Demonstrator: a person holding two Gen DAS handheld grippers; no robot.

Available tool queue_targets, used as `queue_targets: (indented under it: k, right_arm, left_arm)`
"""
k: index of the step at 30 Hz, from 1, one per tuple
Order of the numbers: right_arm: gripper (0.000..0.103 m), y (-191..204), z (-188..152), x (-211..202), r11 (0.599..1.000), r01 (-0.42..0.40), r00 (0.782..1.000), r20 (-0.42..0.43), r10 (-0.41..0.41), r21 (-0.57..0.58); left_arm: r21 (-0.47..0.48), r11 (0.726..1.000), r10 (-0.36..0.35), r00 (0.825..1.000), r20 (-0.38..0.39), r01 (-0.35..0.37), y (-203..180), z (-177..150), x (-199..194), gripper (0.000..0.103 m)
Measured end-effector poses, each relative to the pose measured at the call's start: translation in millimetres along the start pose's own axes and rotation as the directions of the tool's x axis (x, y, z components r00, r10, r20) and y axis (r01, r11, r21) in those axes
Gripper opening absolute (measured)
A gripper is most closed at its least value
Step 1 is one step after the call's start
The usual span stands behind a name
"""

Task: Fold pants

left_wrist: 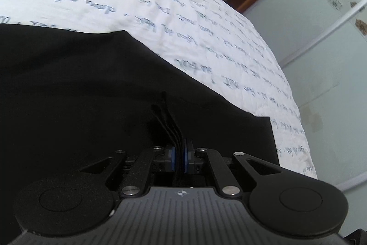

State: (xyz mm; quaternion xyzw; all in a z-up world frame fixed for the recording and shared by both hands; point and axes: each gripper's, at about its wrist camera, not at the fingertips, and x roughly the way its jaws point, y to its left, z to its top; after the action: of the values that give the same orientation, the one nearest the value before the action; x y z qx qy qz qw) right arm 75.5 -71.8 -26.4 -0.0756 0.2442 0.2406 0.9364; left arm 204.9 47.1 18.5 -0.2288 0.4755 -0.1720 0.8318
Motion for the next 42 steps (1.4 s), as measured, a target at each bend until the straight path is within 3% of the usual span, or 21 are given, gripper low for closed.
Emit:
queue_targets:
  k: [2,6,7,9,13,16,19,21,24,27,28,30,32,33,36,38,42]
  right_arm:
    - [0.009,3.7,-2.4,12.4,1.000,0.013,0.998,-0.057,-0.014,-0.027]
    - [0.010,8.5,-7.3,5.1,0.997,0.037,0.999,-0.030,-0.039,-0.074]
    - [0.011,3.6,-6.9,-1.7,0.998,0.020,1.000,-0.012,-0.021,-0.056]
    - [0.018,-8.5,-7.1,-15.8,1.000,-0.014,1.000,0.026,0.014,0.002]
    - [0.044,-34.8,-4.6,-42.6,0.982,-0.116,0.990,0.094,0.103,0.146]
    - [0.045,-56.3,11.6,-40.9,0.969,-0.149,0.984,0.124,0.126,0.199]
    - [0.045,-59.5,25.6,-33.3,0.974,-0.135,0.986,0.124,0.114,0.181]
    - [0.045,-56.3,39.1,-18.2,0.975,-0.140,0.987,0.109,0.122,0.175]
    - [0.058,-59.0,50.0,19.4,0.948,-0.171,0.985,0.038,0.167,0.270]
    - [0.059,-63.5,35.4,68.6,0.922,-0.138,0.970,-0.137,0.200,0.363]
    - [0.062,-63.0,31.6,63.6,0.925,-0.159,0.977,-0.079,0.198,0.346]
    - [0.062,-58.7,31.3,58.8,0.938,-0.150,0.975,-0.107,0.192,0.313]
    - [0.063,-48.4,38.9,50.9,0.960,-0.093,0.984,-0.125,0.129,0.262]
    - [0.064,-37.7,42.4,40.5,0.973,-0.086,0.989,-0.103,0.110,0.212]
    - [0.064,-1.5,59.2,30.9,0.988,-0.154,0.988,-0.029,0.155,0.015]
    - [0.062,39.2,55.8,25.4,0.969,-0.201,0.979,-0.046,0.197,-0.145]
    - [0.062,106.2,37.1,37.8,0.875,-0.216,0.976,-0.095,0.193,-0.433]
  left_arm:
    - [-0.037,0.999,-0.038,0.999,-0.013,0.038,13.5,-1.9,8.4,0.018]
    - [-0.185,0.974,-0.126,0.992,0.020,0.127,40.7,-2.5,-10.3,0.021]
    - [-0.192,0.974,-0.111,0.992,0.058,0.120,44.1,-3.5,-21.7,0.023]
    - [-0.181,0.979,-0.069,0.989,0.127,0.091,47.9,-7.6,-48.0,0.041]
    - [-0.173,0.985,0.044,0.960,0.276,0.004,60.4,-31.4,-104.2,0.043]
    - [-0.226,0.965,0.206,0.910,0.360,-0.129,75.6,-58.2,-139.1,0.044]
    - [-0.336,0.926,0.303,0.867,0.396,-0.171,102.0,-82.2,-171.7,0.045]
    - [-0.394,0.902,0.340,0.849,0.404,-0.173,117.5,-94.2,-188.7,0.047]
    - [-0.448,0.878,0.369,0.837,0.404,-0.170,138.4,-107.8,-210.6,0.050]
    - [-0.477,0.863,0.379,0.835,0.398,-0.165,154.7,-115.2,-226.8,0.051]
    - [-0.481,0.862,0.379,0.833,0.402,-0.160,158.4,-118.8,-230.3,0.051]
    - [-0.492,0.858,0.382,0.827,0.413,-0.151,171.8,-124.8,-232.2,0.054]
    - [-0.511,0.848,0.382,0.827,0.412,-0.137,178.6,-129.1,-231.2,0.055]
    - [-0.520,0.845,0.379,0.825,0.419,-0.125,181.8,-127.5,-232.7,0.055]
    - [-0.521,0.848,0.368,0.814,0.451,-0.095,183.0,-128.2,-228.1,0.060]
    - [-0.506,0.858,0.361,0.800,0.479,-0.085,188.4,-130.6,-224.7,0.062]
    - [-0.462,0.886,0.320,0.774,0.546,-0.040,199.3,-146.8,-222.2,0.062]
